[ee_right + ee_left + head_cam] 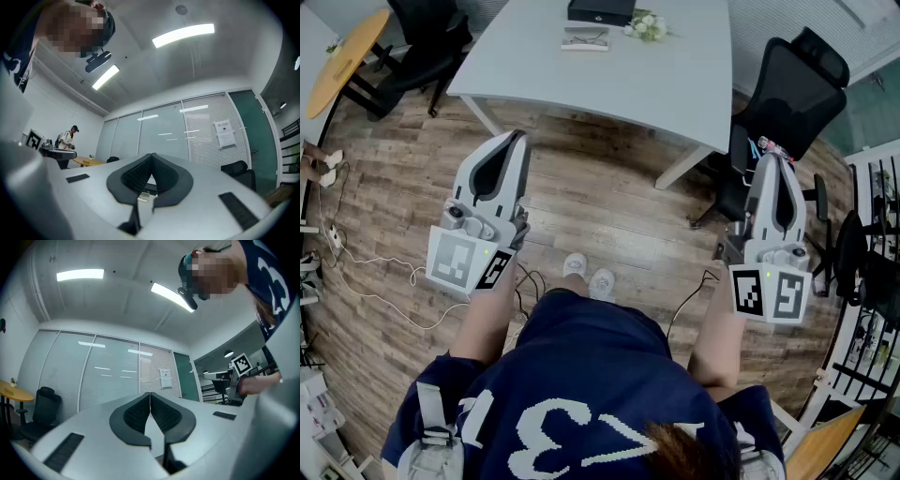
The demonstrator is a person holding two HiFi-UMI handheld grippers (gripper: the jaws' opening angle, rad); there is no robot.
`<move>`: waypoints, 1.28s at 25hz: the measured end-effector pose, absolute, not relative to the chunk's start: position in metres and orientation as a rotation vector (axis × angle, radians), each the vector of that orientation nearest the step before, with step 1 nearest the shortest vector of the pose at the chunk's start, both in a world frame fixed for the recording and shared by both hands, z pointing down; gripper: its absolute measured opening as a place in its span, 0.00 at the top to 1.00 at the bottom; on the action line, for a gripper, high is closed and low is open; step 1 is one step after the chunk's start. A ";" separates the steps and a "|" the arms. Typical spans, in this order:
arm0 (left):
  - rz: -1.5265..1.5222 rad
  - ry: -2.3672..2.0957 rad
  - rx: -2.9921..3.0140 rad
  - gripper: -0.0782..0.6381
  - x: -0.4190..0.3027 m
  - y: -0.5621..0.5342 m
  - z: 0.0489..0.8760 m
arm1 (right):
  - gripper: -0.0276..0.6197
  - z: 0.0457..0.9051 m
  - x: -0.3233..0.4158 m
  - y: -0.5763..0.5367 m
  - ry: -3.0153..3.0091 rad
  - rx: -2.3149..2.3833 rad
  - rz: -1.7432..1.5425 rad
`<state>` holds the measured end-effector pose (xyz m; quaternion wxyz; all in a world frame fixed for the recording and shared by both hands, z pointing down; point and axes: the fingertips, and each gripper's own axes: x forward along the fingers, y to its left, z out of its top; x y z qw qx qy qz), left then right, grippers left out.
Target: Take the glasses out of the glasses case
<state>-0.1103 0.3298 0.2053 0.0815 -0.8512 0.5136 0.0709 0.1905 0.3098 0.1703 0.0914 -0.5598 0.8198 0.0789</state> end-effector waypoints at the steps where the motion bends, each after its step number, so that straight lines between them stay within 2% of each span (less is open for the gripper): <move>1: 0.220 1.535 -2.548 0.87 -0.108 0.332 0.205 | 0.92 0.171 0.192 0.313 2.442 -1.651 0.228; 16: 0.184 1.561 -2.546 0.87 -0.097 0.321 0.209 | 0.92 0.172 0.188 0.309 2.487 -1.538 0.229; 32: 0.263 1.411 -2.588 0.87 -0.109 0.127 0.187 | 0.92 0.153 0.162 0.142 2.420 -1.614 0.274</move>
